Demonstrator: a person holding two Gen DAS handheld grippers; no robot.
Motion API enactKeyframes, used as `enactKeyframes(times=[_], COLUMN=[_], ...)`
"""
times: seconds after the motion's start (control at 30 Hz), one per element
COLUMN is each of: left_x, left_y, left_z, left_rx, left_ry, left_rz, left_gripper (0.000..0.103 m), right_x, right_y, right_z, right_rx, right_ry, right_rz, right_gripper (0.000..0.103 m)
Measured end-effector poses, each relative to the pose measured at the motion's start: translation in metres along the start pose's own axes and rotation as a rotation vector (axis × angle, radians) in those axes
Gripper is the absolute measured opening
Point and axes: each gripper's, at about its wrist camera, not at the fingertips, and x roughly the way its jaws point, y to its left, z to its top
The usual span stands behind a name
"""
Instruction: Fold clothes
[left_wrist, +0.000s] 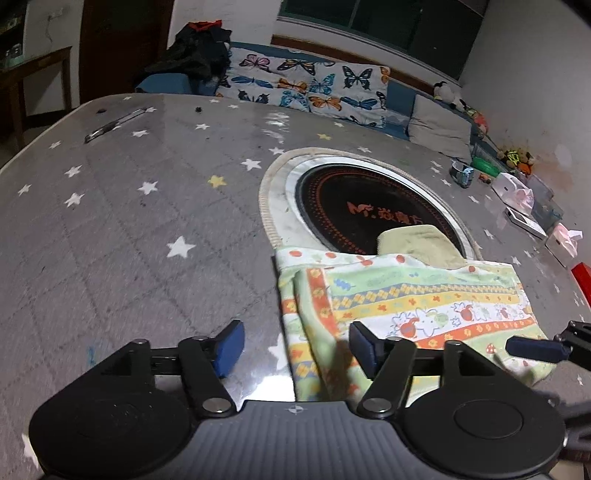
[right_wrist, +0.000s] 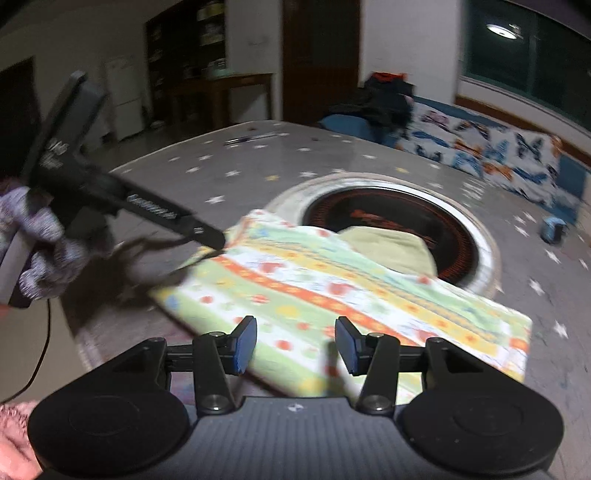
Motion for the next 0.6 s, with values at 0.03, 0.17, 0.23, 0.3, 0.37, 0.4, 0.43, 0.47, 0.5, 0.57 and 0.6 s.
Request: enactKeyframes(times=[0.03, 0.17, 0.23, 0.3, 0.37, 0.4, 0.43, 0.47, 0.5, 0.57, 0.6], left_x=[-0.001, -0.007, -0.008, -0.01, -0.011, -0.011, -0.012, -0.012, -0.013, -0.014, -0.014], left_y=[0.002, 0.009, 0.013, 0.017, 0.02, 0.022, 0.023, 0.025, 0.026, 0.028, 0.029], left_z=[-0.001, -0.003, -0.003, -0.004, -0.004, -0.005, -0.005, -0.005, -0.005, -0.005, -0.005], left_rx=[-0.003, -0.024, -0.039, -0.055, -0.07, -0.079, -0.088, -0.097, -0.108, -0.133, -0.147], left_ry=[-0.004, -0.018, -0.021, -0.021, -0.022, -0.022, -0.022, -0.023, -0.023, -0.024, -0.023], left_rz=[0.004, 0.018, 0.021, 0.021, 0.022, 0.021, 0.017, 0.014, 0.01, -0.001, -0.009], left_gripper=[0.07, 0.082, 0.083, 0.088, 0.09, 0.09, 0.09, 0.09, 0.09, 0.09, 0.09], right_x=[0.002, 0.007, 0.01, 0.012, 0.017, 0.019, 0.022, 0.023, 0.025, 0.03, 0.034], right_y=[0.006, 0.027, 0.037, 0.045, 0.052, 0.056, 0.061, 0.064, 0.068, 0.076, 0.081], right_z=[0.002, 0.007, 0.01, 0.013, 0.015, 0.016, 0.017, 0.018, 0.018, 0.019, 0.019], right_rx=[-0.02, -0.097, -0.132, -0.159, -0.189, -0.205, -0.225, -0.237, -0.254, -0.288, -0.313], right_ry=[0.003, 0.014, 0.019, 0.022, 0.025, 0.026, 0.027, 0.028, 0.03, 0.032, 0.034], right_rz=[0.009, 0.035, 0.046, 0.057, 0.062, 0.063, 0.062, 0.063, 0.066, 0.073, 0.074], right_gripper=[0.049, 0.05, 0.051, 0.051, 0.051, 0.051, 0.051, 0.051, 0.051, 0.051, 0.051])
